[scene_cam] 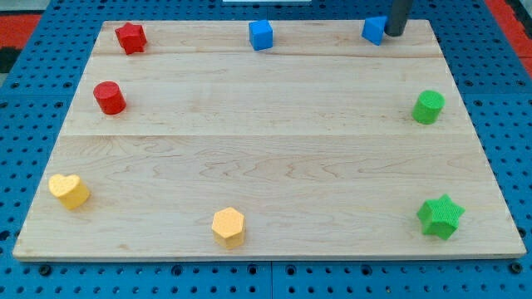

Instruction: Move the blue triangle to the down left of the blue cube

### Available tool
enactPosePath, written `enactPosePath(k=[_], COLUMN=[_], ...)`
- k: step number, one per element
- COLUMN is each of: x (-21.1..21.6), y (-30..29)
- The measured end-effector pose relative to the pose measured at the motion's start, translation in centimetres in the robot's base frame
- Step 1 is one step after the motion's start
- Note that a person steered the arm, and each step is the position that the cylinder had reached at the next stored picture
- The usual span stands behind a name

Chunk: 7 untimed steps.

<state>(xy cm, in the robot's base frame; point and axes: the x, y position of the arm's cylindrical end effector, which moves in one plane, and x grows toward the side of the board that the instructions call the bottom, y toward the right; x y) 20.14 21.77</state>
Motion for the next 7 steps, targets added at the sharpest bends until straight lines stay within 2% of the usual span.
enactPosePath(k=[1,3,5,7], x=[-1.0,-0.9,1.7,0.0], y=[1.1,-0.6,-4.5,-6.1])
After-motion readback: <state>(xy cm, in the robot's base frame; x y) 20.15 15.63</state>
